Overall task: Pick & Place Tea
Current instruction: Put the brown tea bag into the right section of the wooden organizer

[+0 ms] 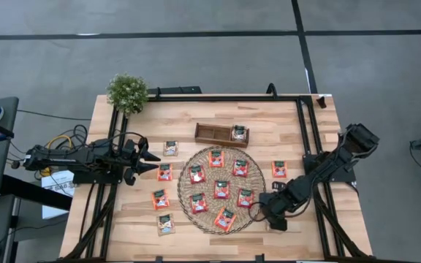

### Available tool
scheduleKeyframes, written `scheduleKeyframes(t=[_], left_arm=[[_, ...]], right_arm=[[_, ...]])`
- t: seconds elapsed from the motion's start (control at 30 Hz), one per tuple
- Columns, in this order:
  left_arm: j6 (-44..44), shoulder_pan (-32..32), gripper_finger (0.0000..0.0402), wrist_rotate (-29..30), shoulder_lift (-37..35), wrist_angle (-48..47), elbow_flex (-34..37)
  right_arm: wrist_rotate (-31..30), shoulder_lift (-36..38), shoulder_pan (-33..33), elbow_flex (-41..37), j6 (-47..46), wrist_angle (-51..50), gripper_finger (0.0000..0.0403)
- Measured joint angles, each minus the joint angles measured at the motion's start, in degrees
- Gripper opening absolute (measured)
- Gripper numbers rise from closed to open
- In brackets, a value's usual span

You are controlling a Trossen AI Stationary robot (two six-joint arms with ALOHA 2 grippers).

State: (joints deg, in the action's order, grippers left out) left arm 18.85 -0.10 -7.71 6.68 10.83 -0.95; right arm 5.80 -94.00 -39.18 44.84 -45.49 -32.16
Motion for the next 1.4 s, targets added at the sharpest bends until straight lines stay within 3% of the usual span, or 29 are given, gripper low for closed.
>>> scheduleKeyframes(t=[0.37,0.97,1.4], left_arm=[[-0.1,0.0,0.0128,0.0,0.0,0.0,0.0],[-0.1,0.0,0.0128,0.0,0.0,0.0,0.0],[0.0,0.0,0.0128,0.0,0.0,0.0,0.0]], right_arm=[[-2.9,0.1,1.0,1.1,-3.0,-3.2,0.0127],[-3.2,0.0,1.0,0.9,-5.1,-6.6,0.0024],[-3.0,0.0,1.0,0.9,-5.1,-6.4,0.0023]])
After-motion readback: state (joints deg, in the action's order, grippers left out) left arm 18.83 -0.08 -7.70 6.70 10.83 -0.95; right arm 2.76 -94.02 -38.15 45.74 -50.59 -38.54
